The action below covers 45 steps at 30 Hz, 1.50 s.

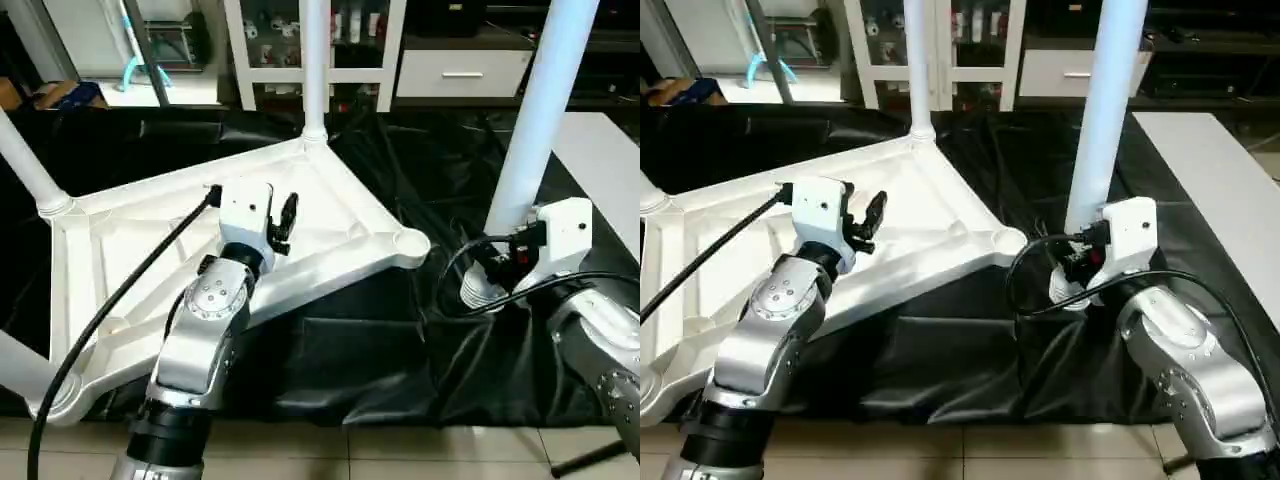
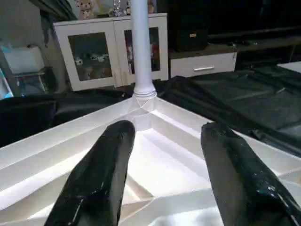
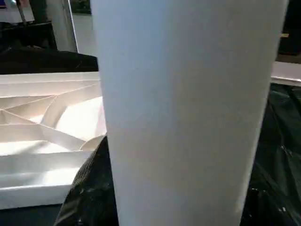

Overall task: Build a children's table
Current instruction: Insert table leg to table base

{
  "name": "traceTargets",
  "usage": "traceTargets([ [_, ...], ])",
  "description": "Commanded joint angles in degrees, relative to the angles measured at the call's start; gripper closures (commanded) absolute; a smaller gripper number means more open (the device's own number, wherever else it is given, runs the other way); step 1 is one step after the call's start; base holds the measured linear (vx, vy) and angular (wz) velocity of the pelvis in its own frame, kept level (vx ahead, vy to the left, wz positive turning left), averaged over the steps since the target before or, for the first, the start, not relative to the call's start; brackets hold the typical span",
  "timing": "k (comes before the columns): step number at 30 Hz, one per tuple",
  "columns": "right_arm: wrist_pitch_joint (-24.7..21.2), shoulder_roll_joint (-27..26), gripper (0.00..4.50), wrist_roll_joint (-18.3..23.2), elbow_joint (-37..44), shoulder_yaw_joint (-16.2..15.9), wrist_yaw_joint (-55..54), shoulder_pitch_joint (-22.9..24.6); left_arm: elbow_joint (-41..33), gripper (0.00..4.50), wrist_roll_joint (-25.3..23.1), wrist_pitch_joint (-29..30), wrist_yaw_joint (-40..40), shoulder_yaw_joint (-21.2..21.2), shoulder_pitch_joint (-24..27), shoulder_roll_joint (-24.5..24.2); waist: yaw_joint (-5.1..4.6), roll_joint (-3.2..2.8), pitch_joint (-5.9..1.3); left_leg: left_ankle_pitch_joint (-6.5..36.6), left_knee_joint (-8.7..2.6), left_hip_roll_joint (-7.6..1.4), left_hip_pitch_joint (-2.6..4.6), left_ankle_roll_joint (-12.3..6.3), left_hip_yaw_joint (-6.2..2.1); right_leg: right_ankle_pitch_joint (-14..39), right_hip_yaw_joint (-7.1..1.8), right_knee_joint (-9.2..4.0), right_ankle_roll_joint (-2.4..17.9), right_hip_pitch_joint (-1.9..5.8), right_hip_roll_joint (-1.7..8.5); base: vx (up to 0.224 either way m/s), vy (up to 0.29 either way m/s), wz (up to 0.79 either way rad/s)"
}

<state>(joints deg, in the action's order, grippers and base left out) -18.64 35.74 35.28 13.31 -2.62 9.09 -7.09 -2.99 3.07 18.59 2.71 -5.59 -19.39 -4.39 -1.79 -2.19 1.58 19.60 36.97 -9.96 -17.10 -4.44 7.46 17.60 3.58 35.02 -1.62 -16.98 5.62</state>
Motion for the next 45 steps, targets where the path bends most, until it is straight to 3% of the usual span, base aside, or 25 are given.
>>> traceTargets([
  [1, -0.54, -0.4, 2.66, -0.64, 0.31, -0.2, 1.04, -1.3, 0.08, 1.89, -0.37, 0.56, -0.76, 0.83, 1.48, -0.59, 0.54, 1.65, -4.11, -18.6, -2.43, 1.93, 0.33, -11.96, -0.04, -6.98, -1.15, -2.05, 16.8, 4.2, -1.92, 0.074, -0.038, 0.14],
  [3, -0.68, -0.63, 2.66, -0.84, 0.15, -0.25, 1.48, -1.39, -0.21, 1.89, -0.49, 0.6, -0.84, 0.83, 1.93, -0.62, -0.42, 1.33, -4.45, -24.66, -2.85, -0.16, 5.13, -14.91, -2.85, -8.17, 0.02, 0.04, 13.01, 0.37, -2.67, 0.07, -0.048, 0.1],
  [4, -0.84, -1.25, 2.66, -1.36, -0.22, -0.3, 2.48, -1.58, -0.85, 1.89, -0.74, 0.65, -0.88, 0.76, 2.71, -0.65, -2.36, 2.2, -4.49, -27.55, -3.61, -5.42, 11.66, -20.9, -8.44, 0.19, 0.12, 3.33, 4.86, -7.7, -0.08, 0.051, -0.102, -0.12],
  [5, -0.87, -1.52, 2.66, -1.59, -0.38, -0.31, 2.87, -1.66, -1.1, 1.89, -0.83, 0.66, -0.88, 0.74, 2.99, -0.66, -2.61, 2.31, -4.37, -28.56, -3.89, -5.96, 11.45, -22.02, -9.54, 0.9, -0.47, 4.39, 2.51, -8.59, 0.86, 0.051, -0.102, -0.12],
  [7, -0.5, -2.52, 2.66, -2.35, -0.96, -1.06, 3.96, -2.07, -2.42, 1.89, -1.16, 1.22, -0.88, 1.03, 3.85, -0.89, 1.71, 6.95, -3.66, -14.18, 3.24, 7.6, -2.99, -13.35, -1.29, -9.59, -7.58, -0.94, 4.36, 5.99, 0.92, 0.061, -0.098, -0.11],
  [8, -0.5, -2.52, 2.66, -2.35, -0.96, -1.06, 3.96, -2.07, -2.42, 1.89, -1.16, 1.22, -0.88, 1.03, 3.85, -0.89, 4.42, 6.65, -3.62, -1.32, 8.39, 6.6, -9.52, -7.28, -0.98, -24.37, -13.79, -2.17, 11.39, 11.74, 6.04, 0.07, -0.061, 0.03],
  [9, -0.15, -3.46, 2.66, -2.78, -1.38, -1.6, 4.64, -2.37, -3.45, 1.89, -1.33, 1.69, -0.9, 1.41, 4.34, -1.07, 5.41, 6.36, -2.42, -3.6, 8.49, 3.78, -9.92, 1.05, -2.48, -36.03, -12.36, -2.16, 14.77, 9.07, 6.25, 0.08, 0.044, 0.3],
  [11, 0.26, -4.09, 2.66, -2.96, -1.64, -1.87, 4.83, -2.54, -4.13, 1.89, -1.37, 1.99, -0.85, 1.53, 4.61, -1.29, 4.94, 4.48, -2.27, -12.52, 1.08, 1.97, -8.48, 2.41, -2.47, -23.88, -5.53, -2.83, 14.87, 7.3, 1.12, 0.063, 0.021, 0.09],
  [12, 0.48, -4.46, 2.66, -3.01, -1.82, -2.03, 4.88, -2.62, -4.65, 1.89, -1.45, 2.25, -0.83, 1.55, 4.84, -1.47, 4.34, 1.01, -2.54, -14.56, -2.95, -0.36, -4.05, -1.14, -3.17, -9.7, -1.85, -3.15, 10.98, 5.34, -0.86, 0.069, 0.024, 0.04],
  [13, 1.72, -6.52, 2.66, -3.47, -3.04, -2.9, 5.11, -3.13, -7.54, 1.89, -1.46, 3.75, -0.95, 2.16, 6.28, -2.2, 2.51, 0.55, -1.05, -3.22, -5.38, -2.43, -3.08, -3.13, -6.43, 0.43, 0.54, -0.25, 8.93, 3.0, -3.46, 0.113, 0.022, -0.03],
  [14, 1.72, -6.52, 2.66, -3.47, -3.04, -2.9, 5.11, -3.13, -7.54, 1.89, -1.46, 3.75, -0.95, 2.16, 6.28, -2.2, 1.35, -0.66, -3.18, 7.47, -6.15, -5.91, 2.23, -12.15, -11.93, 9.75, 0.77, 7.19, 4.94, -1.94, -3.64, 0.113, 0.022, -0.03],
  [15, 2.49, -7.82, 2.66, -3.84, -3.94, -3.4, 5.12, -3.58, -9.45, 1.89, -1.34, 4.86, -1.16, 2.75, 7.29, -2.59, 1.77, -0.05, -3.86, 11.13, -5.41, -5.84, 3.2, -13.67, -11.84, 7.29, 0.05, 8.54, 1.18, -3.92, -2.62, 0.119, -0.006, -0.06],
  [19, 6.32, -12.47, 2.66, -6.57, -7.51, -4.42, 4.45, -5.74, -15.17, 1.89, -1.82, 7.88, -1.27, 4.19, 10.81, -3.87, 2.52, 2.45, -2.27, 12.79, -7.92, -4.23, -0.38, -12.06, -7.95, -3.46, -1.07, 6.88, -0.69, -5.3, -1.24, 0.046, -0.008, 0.0],
  [20, 7.33, -13.4, 2.66, -7.26, -8.53, -5.05, 5.25, -6.68, -17.35, 1.89, -2.11, 9.09, -1.36, 4.3, 11.96, -3.92, 3.11, 4.61, -1.41, 20.69, -8.06, -2.02, -2.57, -6.94, -4.49, -1.93, -3.08, 0.61, 0.94, -3.07, 0.91, 0.032, -0.062, 0.01],
  [21, 8.2, -14.04, 2.66, -7.87, -9.24, -5.43, 6.34, -7.57, -19.16, 1.89, -2.53, 10.2, -1.58, 4.01, 12.86, -3.98, 5.62, 5.56, -0.83, 17.08, -0.22, 2.46, -2.9, -2.02, -1.0, 24.66, -8.01, -6.23, 2.36, -1.41, 6.73, 0.04, -0.101, 0.14],
  [22, 9.1, -14.56, 2.66, -7.98, -9.69, -5.38, 8.31, -8.62, -21.82, 1.89, -2.8, 11.55, -2.22, 3.31, 13.97, -3.66, 6.81, 6.05, -1.42, 2.89, 5.73, 2.18, -5.71, 0.19, -1.73, 44.11, -10.49, -8.54, 4.21, 1.92, 9.89, 0.074, -0.077, 0.07],
  [24, 9.52, -14.54, 2.66, -8.01, -9.84, -4.7, 8.56, -9.02, -21.8, 1.89, -2.81, 11.45, -2.46, 2.96, 13.86, -3.47, 7.59, 5.74, -1.24, -0.95, 5.51, 1.9, -7.92, 1.55, -2.46, 41.89, -10.34, -7.66, 7.17, 3.64, 9.02, 0.078, -0.057, 0.02],
  [27, 9.39, -14.56, 2.66, -6.85, -9.87, -2.1, 7.54, -9.31, -19.95, 1.89, -1.72, 9.93, -1.52, 2.66, 12.95, -3.03, 8.0, 2.79, -1.21, -3.42, -4.87, -1.53, -2.1, 0.05, -1.71, 16.83, -2.82, -4.43, 13.69, -0.17, -0.21, 0.069, -0.001, 0.22],
  [29, 8.44, -14.88, 2.66, -4.56, -8.9, 0.65, 6.76, -8.68, -17.32, 1.89, -0.57, 8.53, 1.06, 2.0, 11.68, -3.58, 6.65, 0.14, -3.37, -3.86, -4.98, -6.2, 2.83, -2.85, -5.43, -0.25, -1.42, 1.38, 10.93, -4.79, -0.75, 0.1, 0.058, 0.25],
  [31, 6.3, -13.49, 2.66, -2.95, -5.11, 2.42, 7.54, -5.31, -11.66, 1.89, 1.98, 8.59, 9.58, -0.69, 8.49, -6.23, 7.44, 0.97, -4.97, -37.06, 0.1, -4.35, 1.5, -7.86, -4.62, -21.8, -3.4, 1.37, 5.45, -6.41, 1.27, 0.08, 0.082, 0.15],
  [33, 5.52, -12.56, 2.66, -3.11, -3.39, 2.51, 8.1, -3.39, -8.82, 1.89, 3.55, 10.13, 14.53, -2.17, 7.0, -7.55, 8.28, 1.72, -4.58, -44.35, 0.31, -1.93, -1.33, -4.33, -2.67, -28.97, -4.24, 1.14, 5.56, -5.25, 1.0, 0.037, 0.094, 0.11],
  [35, 5.31, -12.13, 2.66, -3.59, -2.83, 2.35, 8.6, -2.92, -6.88, 1.89, 3.21, 11.53, 17.06, -3.74, 6.27, -8.82, 7.92, 3.16, -5.03, -37.12, -1.2, -0.19, -4.37, 2.51, -1.7, -36.02, -4.22, 2.03, 6.94, -1.82, 0.44, -0.015, 0.058, -0.11],
  [37, 4.33, -11.66, 2.66, -3.33, -1.67, 2.43, 9.49, -2.6, -3.32, 1.89, 4.57, 11.61, 20.89, -4.21, 4.76, -9.31, 6.94, 2.29, -3.62, -15.88, -2.99, -1.07, -4.85, 5.67, -1.19, -21.13, -4.1, 0.29, 9.6, -2.28, 1.56, -0.036, 0.001, -0.01],
  [42, 2.21, -9.84, 2.66, -3.18, 0.31, 2.15, 11.8, -1.96, 2.66, 1.89, 4.2, 9.87, 29.65, -7.39, 1.14, -13.38, 4.93, 2.29, -1.63, 13.09, -6.28, -1.75, -3.23, 8.68, -0.77, 12.11, -4.43, -3.99, 8.8, -2.75, 2.39, -0.085, -0.016, -0.05],
  [45, 1.92, -9.62, 2.66, -3.15, 0.59, 2.24, 11.81, -1.63, 4.18, 1.89, 4.28, 10.51, 31.86, -8.18, 0.11, -14.28, 4.48, 2.0, -1.52, 14.68, -6.54, -1.78, -3.07, 9.86, -0.84, 17.79, -4.66, -4.69, 7.22, -3.14, 2.67, -0.075, -0.021, -0.04],
])
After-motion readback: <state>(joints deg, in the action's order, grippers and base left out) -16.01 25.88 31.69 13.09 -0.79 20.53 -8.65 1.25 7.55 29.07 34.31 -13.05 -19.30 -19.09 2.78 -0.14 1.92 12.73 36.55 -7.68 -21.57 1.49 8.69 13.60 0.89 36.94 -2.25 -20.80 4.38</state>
